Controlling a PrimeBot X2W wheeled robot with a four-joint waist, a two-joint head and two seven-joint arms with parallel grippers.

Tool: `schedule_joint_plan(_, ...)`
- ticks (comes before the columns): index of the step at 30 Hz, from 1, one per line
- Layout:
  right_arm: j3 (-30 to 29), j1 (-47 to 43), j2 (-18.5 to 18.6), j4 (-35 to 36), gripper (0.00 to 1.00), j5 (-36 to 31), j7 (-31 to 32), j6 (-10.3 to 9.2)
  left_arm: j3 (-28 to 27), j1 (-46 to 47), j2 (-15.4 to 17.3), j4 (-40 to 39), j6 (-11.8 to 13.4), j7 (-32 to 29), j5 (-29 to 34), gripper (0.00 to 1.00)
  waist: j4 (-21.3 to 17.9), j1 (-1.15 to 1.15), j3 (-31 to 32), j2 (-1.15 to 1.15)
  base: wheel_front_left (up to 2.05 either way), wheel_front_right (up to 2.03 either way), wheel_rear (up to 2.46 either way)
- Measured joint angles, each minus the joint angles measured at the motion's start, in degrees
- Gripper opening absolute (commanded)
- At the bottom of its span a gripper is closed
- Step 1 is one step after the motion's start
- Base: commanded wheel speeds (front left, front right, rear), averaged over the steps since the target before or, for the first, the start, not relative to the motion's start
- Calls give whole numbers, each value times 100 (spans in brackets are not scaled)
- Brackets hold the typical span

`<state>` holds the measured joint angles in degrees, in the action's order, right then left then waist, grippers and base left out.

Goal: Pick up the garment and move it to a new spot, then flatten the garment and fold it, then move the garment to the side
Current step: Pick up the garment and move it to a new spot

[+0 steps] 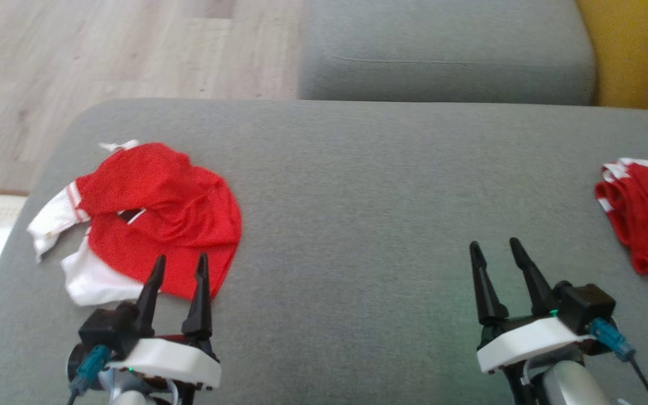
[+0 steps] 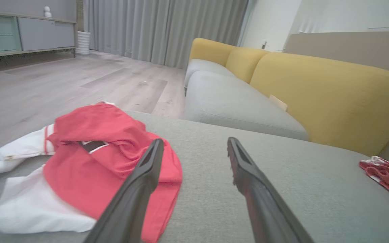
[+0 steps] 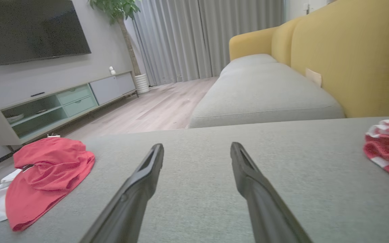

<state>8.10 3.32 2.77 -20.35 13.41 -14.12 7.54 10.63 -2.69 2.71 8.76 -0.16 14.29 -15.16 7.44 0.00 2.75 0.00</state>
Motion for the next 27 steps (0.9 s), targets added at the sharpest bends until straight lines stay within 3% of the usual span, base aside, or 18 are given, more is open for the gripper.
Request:
schedule_joint_plan(17,671,9,-1,-201,100,369,1,0,-601,13,3,45,-94,1,148,100,1259,0,5,0,0,0,0)
schedule_joint_plan(27,698,9,0,-269,100,392,-1,0,-646,11,2,48,-142,1,197,100,1465,0,-3,0,0,0,0)
